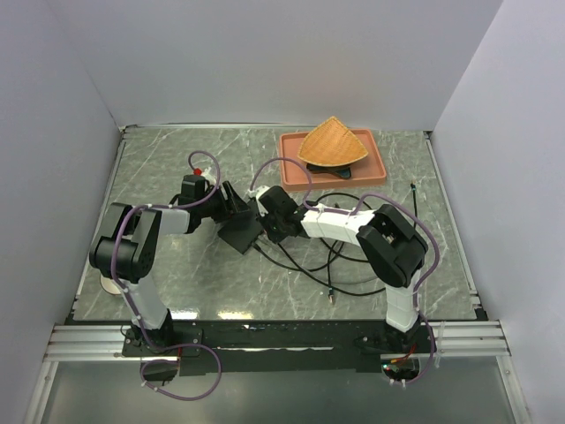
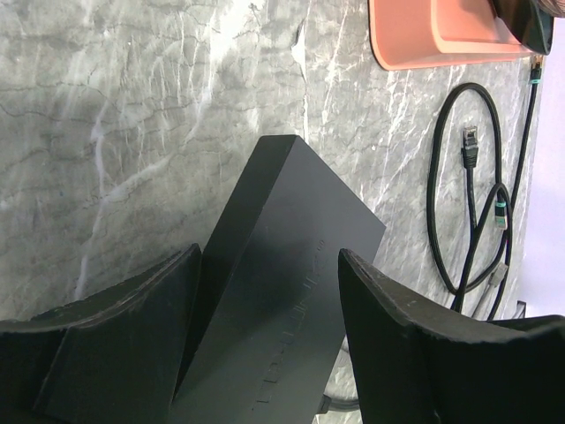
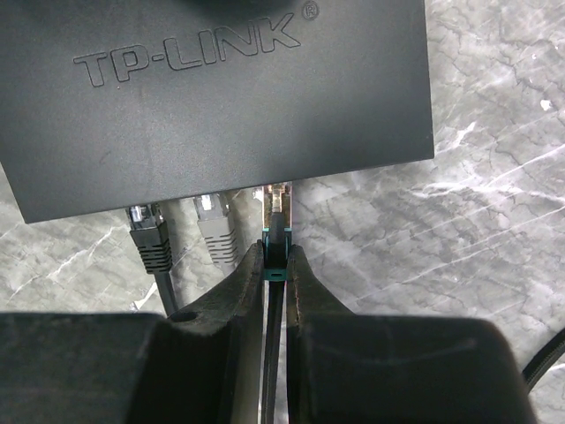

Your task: Insert the plug into the switch port

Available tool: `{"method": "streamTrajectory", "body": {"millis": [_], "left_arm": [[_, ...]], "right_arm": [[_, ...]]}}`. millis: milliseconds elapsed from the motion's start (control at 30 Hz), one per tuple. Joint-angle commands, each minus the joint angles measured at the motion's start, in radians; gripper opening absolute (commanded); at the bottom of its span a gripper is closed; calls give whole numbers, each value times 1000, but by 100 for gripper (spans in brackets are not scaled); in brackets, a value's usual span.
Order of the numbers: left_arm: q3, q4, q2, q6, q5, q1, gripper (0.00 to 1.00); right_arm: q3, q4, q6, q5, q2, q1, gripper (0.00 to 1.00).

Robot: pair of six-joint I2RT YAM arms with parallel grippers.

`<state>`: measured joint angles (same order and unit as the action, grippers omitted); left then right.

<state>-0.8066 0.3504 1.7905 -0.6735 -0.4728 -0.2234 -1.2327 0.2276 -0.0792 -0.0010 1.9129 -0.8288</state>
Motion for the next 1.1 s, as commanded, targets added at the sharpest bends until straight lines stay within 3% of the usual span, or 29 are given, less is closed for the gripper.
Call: {"method": "streamTrajectory", "body": {"millis": [0, 500, 1067], "left_arm": [[-6, -2, 20, 0, -56, -11, 69], [-6, 15, 46, 11, -102, -13, 67], [-32, -57, 92, 54, -164, -17, 61]], "right_arm": [[-76, -96, 36, -44, 12, -16, 0], [-31, -180, 173, -80, 9, -16, 0], [-93, -217, 82, -1, 58, -12, 0]]}}
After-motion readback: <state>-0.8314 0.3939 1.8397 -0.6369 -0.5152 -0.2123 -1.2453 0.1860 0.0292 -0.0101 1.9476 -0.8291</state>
